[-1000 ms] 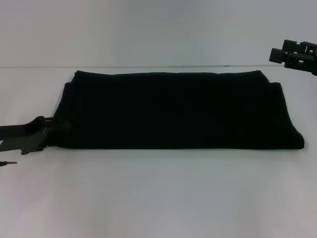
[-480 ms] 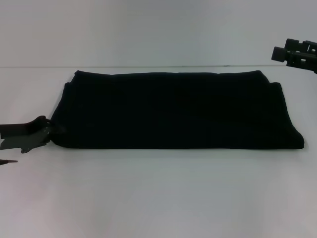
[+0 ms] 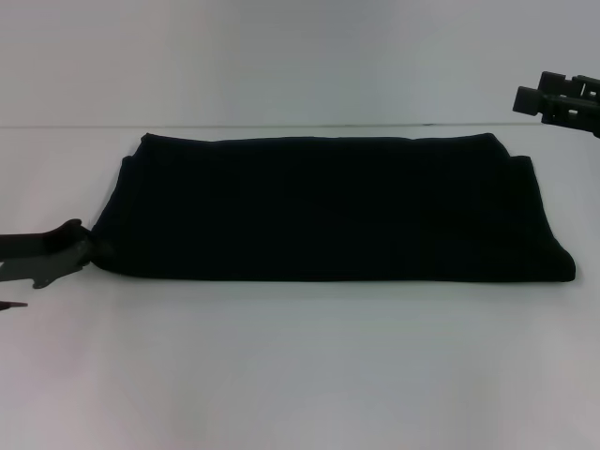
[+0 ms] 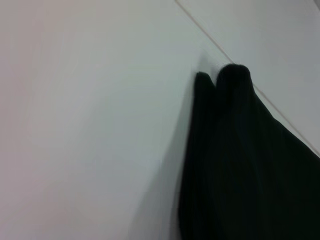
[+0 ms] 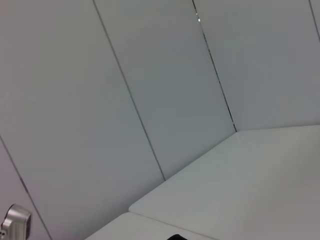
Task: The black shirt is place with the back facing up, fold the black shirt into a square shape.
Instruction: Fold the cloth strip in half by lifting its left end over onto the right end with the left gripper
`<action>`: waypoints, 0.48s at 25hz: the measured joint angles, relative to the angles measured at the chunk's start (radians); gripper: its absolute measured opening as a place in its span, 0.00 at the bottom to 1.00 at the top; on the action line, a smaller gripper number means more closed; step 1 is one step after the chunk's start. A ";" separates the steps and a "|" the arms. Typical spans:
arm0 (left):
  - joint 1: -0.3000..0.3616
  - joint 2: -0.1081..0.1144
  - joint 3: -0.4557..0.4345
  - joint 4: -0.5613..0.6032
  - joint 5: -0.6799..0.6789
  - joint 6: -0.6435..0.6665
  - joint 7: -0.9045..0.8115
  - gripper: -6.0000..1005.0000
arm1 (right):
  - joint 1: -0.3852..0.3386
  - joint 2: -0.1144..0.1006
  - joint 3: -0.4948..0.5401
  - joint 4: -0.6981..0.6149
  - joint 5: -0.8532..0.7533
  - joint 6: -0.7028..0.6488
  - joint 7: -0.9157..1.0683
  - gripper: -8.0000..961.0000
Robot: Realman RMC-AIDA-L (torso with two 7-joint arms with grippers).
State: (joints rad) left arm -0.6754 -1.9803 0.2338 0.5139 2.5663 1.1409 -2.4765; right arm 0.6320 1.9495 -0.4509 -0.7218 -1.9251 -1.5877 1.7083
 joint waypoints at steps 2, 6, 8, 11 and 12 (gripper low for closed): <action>0.009 0.000 -0.003 0.016 -0.001 0.004 0.002 0.03 | 0.001 0.000 0.000 0.003 0.000 0.003 0.002 0.94; 0.056 0.000 -0.010 0.091 -0.006 0.030 -0.001 0.03 | 0.008 0.007 0.000 0.006 0.002 0.011 0.006 0.93; 0.084 0.003 -0.026 0.131 -0.008 0.052 -0.006 0.03 | 0.010 0.011 0.002 0.007 0.003 0.017 0.010 0.93; 0.125 0.014 -0.073 0.191 -0.006 0.092 -0.008 0.03 | 0.013 0.015 0.003 0.008 0.007 0.037 0.017 0.93; 0.137 0.018 -0.090 0.209 -0.006 0.106 -0.008 0.03 | 0.013 0.016 0.003 0.008 0.010 0.043 0.019 0.93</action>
State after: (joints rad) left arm -0.5389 -1.9620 0.1440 0.7225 2.5604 1.2464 -2.4846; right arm 0.6453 1.9658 -0.4481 -0.7138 -1.9156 -1.5450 1.7270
